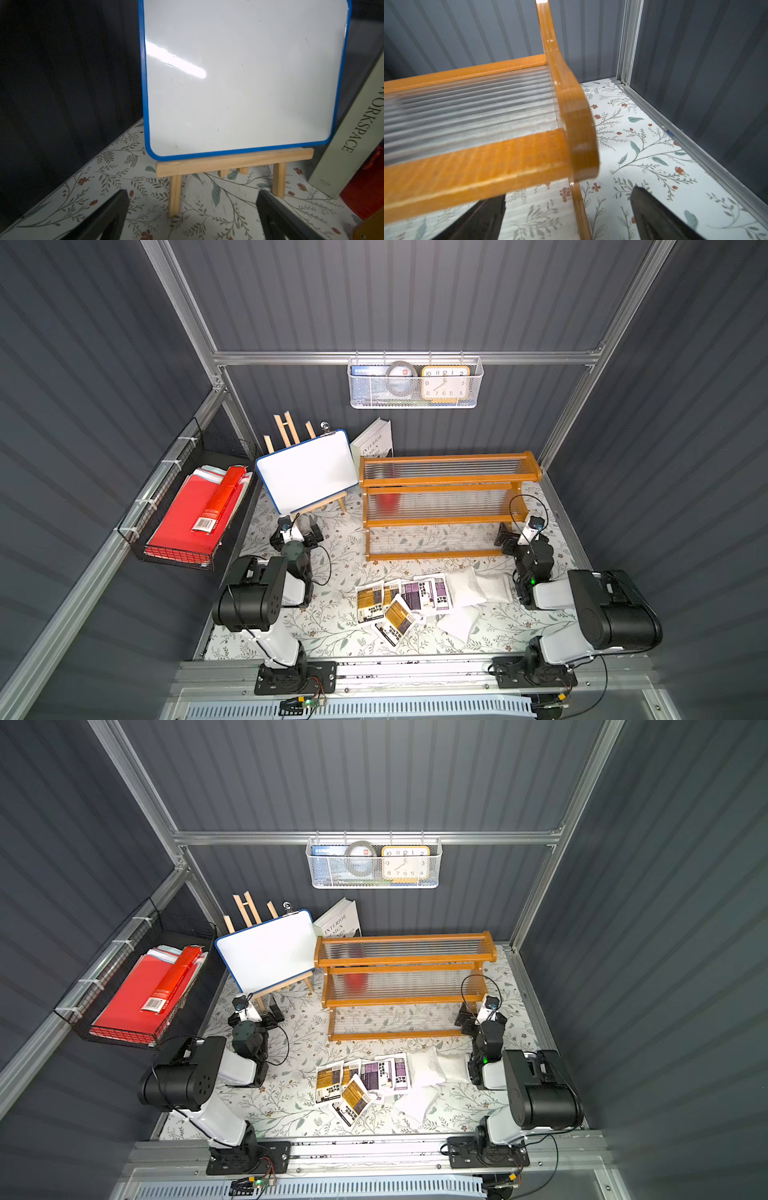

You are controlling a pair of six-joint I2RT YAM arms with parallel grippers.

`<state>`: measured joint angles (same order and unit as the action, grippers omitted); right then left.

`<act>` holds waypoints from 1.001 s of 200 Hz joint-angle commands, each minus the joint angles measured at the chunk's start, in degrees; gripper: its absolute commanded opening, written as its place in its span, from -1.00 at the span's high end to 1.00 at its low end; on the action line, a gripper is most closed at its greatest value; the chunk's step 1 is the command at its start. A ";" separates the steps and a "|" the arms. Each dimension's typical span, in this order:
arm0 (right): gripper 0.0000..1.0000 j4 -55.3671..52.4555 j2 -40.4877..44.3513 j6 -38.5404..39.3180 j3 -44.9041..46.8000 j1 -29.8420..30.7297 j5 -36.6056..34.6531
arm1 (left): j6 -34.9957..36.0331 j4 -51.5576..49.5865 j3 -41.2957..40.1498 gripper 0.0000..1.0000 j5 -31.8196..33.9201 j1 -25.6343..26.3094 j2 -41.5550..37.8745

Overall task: Place the bagged coffee beans on the shelf by color
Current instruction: Adjust the shelf at the center of the board.

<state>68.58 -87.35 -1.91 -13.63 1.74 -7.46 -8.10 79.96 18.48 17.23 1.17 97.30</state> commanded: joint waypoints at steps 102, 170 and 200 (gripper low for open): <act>-0.98 0.50 0.34 -0.02 -0.65 -0.23 0.65 | 1.18 -0.37 0.74 -0.99 0.61 0.32 -0.10; -0.98 0.41 0.48 0.09 -0.65 -0.15 0.63 | 1.15 -0.39 0.77 -0.99 0.67 0.32 -0.09; -0.98 0.63 0.70 0.06 -0.45 -0.14 0.74 | 1.16 -0.42 0.75 -0.99 0.61 0.33 -0.12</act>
<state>68.58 -87.35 -1.91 -13.61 1.72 -7.27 -8.08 79.96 18.48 17.23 1.17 97.30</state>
